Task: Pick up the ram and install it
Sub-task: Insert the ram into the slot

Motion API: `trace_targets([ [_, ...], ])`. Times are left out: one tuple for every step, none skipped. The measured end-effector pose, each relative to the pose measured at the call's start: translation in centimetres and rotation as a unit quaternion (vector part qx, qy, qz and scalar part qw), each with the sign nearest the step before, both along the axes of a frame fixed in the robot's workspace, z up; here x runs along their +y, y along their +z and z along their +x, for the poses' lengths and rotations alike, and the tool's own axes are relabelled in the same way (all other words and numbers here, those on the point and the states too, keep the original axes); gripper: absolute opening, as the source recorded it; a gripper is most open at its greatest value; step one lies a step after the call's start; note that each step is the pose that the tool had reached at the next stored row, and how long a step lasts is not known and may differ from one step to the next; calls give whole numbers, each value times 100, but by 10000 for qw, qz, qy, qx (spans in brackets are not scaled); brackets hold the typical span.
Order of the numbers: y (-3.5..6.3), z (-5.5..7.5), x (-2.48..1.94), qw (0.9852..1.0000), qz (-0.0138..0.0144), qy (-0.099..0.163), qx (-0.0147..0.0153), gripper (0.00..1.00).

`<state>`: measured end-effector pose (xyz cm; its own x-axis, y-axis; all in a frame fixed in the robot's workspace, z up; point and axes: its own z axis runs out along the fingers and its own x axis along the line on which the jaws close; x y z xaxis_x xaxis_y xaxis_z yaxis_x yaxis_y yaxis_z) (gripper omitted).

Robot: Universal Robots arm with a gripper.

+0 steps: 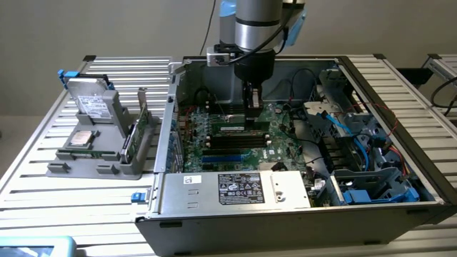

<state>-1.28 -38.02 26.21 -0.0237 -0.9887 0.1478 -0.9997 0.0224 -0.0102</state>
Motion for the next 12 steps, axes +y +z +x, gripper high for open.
trace_targets([
  [-9,0,0,10000,0,0,0,12],
  [-17,0,0,10000,0,0,0,12],
  [-25,0,0,10000,0,0,0,12],
  [-33,0,0,10000,0,0,0,12],
  [-42,0,0,10000,-1,0,0,12],
  [-55,0,0,10000,-1,0,1,12],
  [-65,0,0,10000,-4,0,1,12],
  [-77,0,0,10000,-5,0,0,12],
  [-87,0,0,10000,-7,0,0,12],
  [-100,0,-1,10000,-9,0,0,12],
  [-116,0,-1,10000,-12,0,0,12],
  [-131,0,-1,10000,-14,0,0,12],
])
